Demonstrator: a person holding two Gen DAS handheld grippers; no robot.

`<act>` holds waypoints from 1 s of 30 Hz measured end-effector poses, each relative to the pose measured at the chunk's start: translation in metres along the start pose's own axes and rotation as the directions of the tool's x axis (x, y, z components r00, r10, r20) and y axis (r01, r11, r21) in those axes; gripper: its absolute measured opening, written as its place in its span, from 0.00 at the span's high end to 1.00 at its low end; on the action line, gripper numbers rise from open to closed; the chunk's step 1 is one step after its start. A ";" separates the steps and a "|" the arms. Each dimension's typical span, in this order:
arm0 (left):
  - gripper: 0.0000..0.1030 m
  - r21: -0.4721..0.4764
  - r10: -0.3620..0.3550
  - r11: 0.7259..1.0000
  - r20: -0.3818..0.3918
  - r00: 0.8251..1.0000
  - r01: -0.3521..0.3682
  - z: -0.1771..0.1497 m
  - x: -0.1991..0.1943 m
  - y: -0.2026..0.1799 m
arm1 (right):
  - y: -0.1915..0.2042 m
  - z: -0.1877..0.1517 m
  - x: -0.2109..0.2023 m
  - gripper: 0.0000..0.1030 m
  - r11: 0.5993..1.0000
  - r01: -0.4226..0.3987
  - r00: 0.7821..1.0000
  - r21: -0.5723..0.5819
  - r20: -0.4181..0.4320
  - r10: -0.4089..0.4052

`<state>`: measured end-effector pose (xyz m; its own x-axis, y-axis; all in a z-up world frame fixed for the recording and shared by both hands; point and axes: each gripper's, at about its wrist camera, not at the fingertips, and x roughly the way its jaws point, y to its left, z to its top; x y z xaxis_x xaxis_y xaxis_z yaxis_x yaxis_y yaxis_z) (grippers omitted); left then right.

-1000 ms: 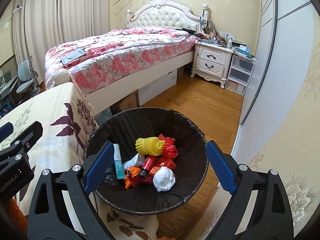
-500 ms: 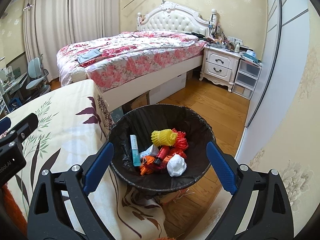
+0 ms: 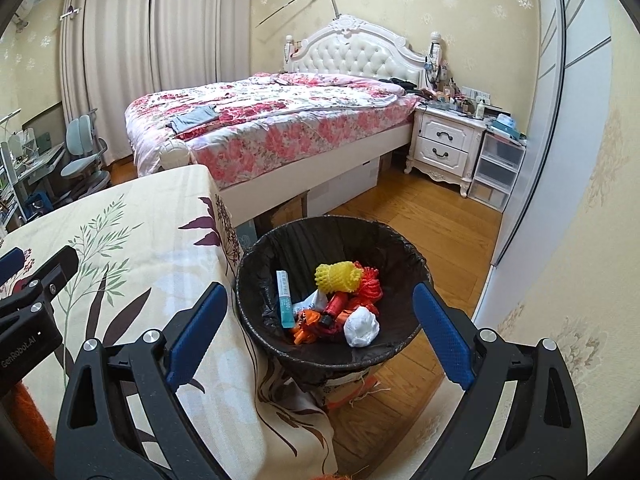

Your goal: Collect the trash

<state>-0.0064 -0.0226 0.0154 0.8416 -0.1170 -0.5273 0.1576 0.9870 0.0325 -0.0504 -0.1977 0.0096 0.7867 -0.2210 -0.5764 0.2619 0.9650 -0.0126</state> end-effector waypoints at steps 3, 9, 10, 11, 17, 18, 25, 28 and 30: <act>0.11 -0.001 -0.002 1.000 0.004 1.000 0.002 0.000 -0.002 0.000 | 0.000 0.001 -0.002 0.11 1.000 0.000 1.000 0.000 0.006 0.000; 0.11 -0.003 -0.006 1.000 0.004 1.000 0.006 0.001 -0.003 0.000 | 0.001 0.001 -0.004 0.11 1.000 0.003 1.000 0.001 0.010 -0.003; 0.11 -0.002 -0.007 1.000 0.002 1.000 0.007 0.000 -0.003 0.000 | 0.001 0.001 -0.005 0.11 1.000 0.003 1.000 0.001 0.010 -0.003; 0.11 -0.002 -0.006 1.000 0.003 1.000 0.006 0.000 -0.004 -0.001 | 0.001 0.001 -0.005 0.11 1.000 0.003 1.000 0.001 0.010 -0.003; 0.11 -0.004 -0.007 1.000 0.003 1.000 0.007 0.000 -0.004 -0.001 | 0.000 0.001 -0.005 0.11 1.000 0.003 1.000 0.002 0.011 -0.003; 0.11 -0.004 -0.007 1.000 0.003 1.000 0.007 0.000 -0.004 -0.001 | 0.000 0.001 -0.005 0.11 1.000 0.003 1.000 0.001 0.012 -0.003; 0.11 -0.003 -0.007 1.000 0.003 1.000 0.007 0.000 -0.003 0.000 | 0.000 0.001 -0.005 0.11 1.000 0.003 1.000 0.001 0.011 -0.004; 0.11 -0.003 -0.008 1.000 0.002 1.000 0.008 0.000 -0.003 0.000 | 0.000 0.001 -0.004 0.11 1.000 0.004 1.000 0.001 0.011 -0.004; 0.11 -0.004 -0.007 1.000 0.002 1.000 0.007 0.000 -0.003 0.000 | 0.000 0.001 -0.005 0.11 1.000 0.004 1.000 0.002 0.011 -0.004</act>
<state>-0.0090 -0.0225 0.0173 0.8417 -0.1243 -0.5254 0.1617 0.9865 0.0257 -0.0533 -0.1967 0.0133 0.7918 -0.2260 -0.5674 0.2659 0.9639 -0.0129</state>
